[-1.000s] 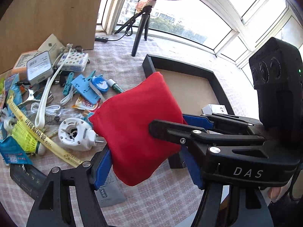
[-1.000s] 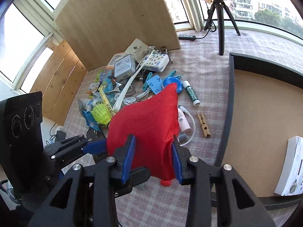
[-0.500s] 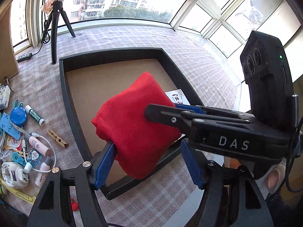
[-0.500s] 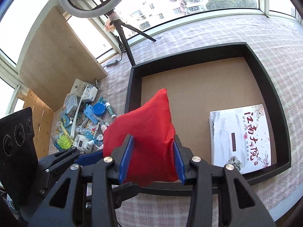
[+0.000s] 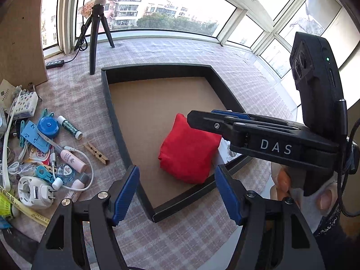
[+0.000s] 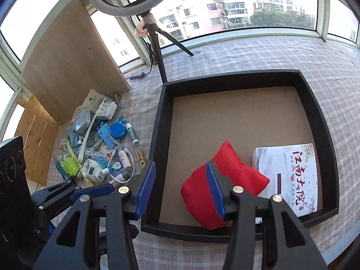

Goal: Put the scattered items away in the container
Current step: 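Carry the red cushion into the tray and release it, then grasp the blue wet-wipe pack with the left gripper while the right grasps the white plug device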

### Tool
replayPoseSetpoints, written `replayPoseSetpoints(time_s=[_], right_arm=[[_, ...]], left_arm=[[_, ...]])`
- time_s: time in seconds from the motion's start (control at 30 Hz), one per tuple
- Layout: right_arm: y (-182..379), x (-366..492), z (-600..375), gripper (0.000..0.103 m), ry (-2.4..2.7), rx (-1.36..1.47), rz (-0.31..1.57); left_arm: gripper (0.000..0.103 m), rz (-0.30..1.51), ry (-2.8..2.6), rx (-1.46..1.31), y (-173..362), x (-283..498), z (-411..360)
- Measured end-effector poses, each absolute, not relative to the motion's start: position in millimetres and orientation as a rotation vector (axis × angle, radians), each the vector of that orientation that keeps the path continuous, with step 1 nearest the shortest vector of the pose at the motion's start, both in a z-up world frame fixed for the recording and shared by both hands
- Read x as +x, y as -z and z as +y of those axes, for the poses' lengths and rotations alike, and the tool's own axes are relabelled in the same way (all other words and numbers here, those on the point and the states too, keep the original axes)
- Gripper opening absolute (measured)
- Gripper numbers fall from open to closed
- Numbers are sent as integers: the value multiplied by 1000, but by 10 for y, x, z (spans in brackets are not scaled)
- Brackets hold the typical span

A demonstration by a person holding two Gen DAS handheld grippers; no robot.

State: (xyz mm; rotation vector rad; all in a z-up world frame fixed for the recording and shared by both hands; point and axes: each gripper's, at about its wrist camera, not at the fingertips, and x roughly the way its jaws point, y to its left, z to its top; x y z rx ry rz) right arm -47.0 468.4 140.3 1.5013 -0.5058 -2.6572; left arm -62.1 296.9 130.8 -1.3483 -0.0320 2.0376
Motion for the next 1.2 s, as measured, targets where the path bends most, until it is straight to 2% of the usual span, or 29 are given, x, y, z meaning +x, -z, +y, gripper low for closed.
replayPoseSetpoints(time_s=[0.23, 0.67, 0.93, 1.2], right_arm=[[-1414, -591, 4221, 62, 2619, 1436, -374], [-1327, -1064, 3146, 62, 2343, 1461, -75], [-1122, -1412, 2393, 62, 2137, 1493, 183], [-892, -1668, 2037, 61, 2032, 1531, 351]], left_arm=[[66, -96, -2161, -1407, -1219, -639, 2290], [66, -360, -2451, -1568, -1063, -681, 625], [67, -694, -2507, -1749, -901, -928, -241], [67, -1090, -2384, -1884, -577, -1135, -711]])
